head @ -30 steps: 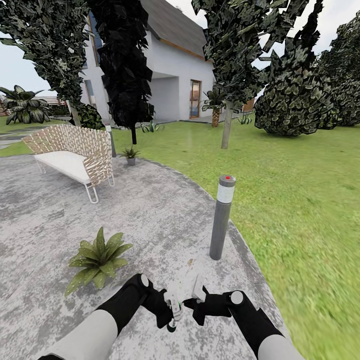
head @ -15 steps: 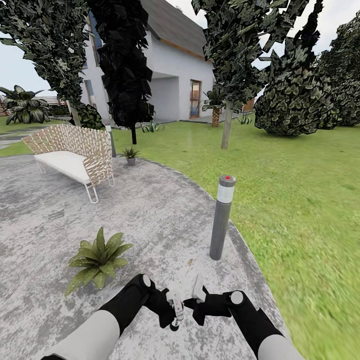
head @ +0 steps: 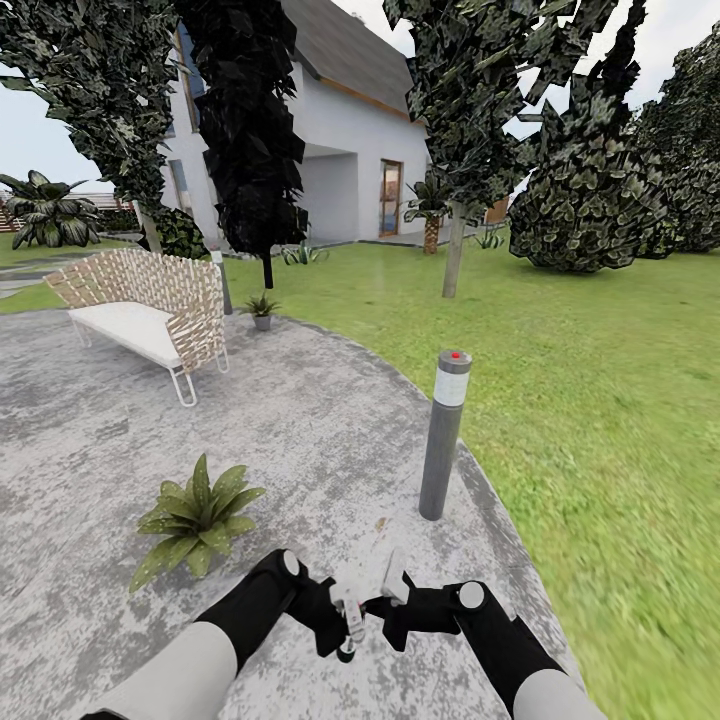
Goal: Pick up the pesticide atomizer in the garden and spray insectifuge to fully cover both potted plants in the garden.
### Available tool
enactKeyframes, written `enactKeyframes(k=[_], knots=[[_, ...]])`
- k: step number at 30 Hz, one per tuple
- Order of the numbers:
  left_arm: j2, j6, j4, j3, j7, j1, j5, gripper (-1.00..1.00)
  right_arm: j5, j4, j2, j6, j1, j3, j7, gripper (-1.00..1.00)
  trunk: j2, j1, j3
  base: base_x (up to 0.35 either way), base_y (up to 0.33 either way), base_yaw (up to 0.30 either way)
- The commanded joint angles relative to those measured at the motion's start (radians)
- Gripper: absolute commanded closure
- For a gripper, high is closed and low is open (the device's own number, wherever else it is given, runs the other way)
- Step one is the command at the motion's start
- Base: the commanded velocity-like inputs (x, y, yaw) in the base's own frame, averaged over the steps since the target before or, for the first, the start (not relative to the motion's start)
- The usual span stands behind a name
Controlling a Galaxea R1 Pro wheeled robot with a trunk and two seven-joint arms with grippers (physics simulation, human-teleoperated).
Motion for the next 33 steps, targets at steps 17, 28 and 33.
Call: enactKeyframes(k=[17,28,33], knots=[[0.131,-0.009,0.013,0.008,-0.004,0.008,0.001,1.0,0.015,0.001,-0.004,-0.009,0.0,-0.002,0.0,-1.0,0.0,0.0,-0.001,0.0,0.0,0.0],[0.121,-0.017,0.049,0.126,0.336,0.081,0.117,1.0,0.013,0.028,-0.077,-0.016,0.011,-0.06,-0.127,-1.0,0.0,0.0,-0.001,0.0,0.0,0.0],[0.117,-0.162,0.155,0.139,0.504,0.121,0.311,1.0,0.013,0.234,-0.146,-0.172,0.032,-0.284,-0.348,-1.0,0.0,0.0,-0.001,0.0,0.0,0.0]])
